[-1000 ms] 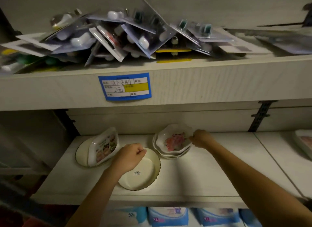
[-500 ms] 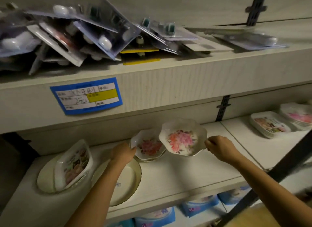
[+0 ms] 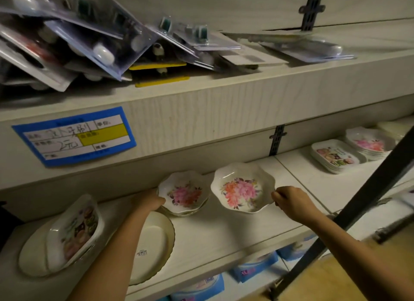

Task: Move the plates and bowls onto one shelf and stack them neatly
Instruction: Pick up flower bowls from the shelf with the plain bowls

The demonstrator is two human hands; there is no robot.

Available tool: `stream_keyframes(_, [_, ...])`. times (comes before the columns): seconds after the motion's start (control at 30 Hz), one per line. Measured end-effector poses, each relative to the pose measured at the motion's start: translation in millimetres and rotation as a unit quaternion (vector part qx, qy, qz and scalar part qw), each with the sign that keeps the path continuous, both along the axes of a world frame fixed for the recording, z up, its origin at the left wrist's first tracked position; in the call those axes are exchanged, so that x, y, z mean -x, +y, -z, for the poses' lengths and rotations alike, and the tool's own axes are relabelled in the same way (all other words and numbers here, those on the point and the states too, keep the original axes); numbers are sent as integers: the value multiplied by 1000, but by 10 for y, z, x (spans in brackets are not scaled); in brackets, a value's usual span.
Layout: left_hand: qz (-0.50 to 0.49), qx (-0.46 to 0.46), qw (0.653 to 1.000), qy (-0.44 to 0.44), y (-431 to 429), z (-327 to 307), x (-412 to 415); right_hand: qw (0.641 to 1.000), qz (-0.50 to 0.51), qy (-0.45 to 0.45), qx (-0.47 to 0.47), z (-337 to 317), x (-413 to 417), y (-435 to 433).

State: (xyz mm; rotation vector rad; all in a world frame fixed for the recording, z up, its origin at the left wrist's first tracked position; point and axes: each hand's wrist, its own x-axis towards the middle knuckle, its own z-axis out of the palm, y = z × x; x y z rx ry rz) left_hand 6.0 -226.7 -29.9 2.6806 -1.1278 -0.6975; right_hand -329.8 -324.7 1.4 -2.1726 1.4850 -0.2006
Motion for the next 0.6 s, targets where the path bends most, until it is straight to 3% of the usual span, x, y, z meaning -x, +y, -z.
stream_keyframes(0.4, [36, -24, 996, -80, 0, -67, 10, 1000, 13, -8, -3, -42, -2, 135])
stream_keyframes(0.6, [41, 18, 994, -99, 7, -120, -73, 999, 39, -25, -1, -79, 112, 324])
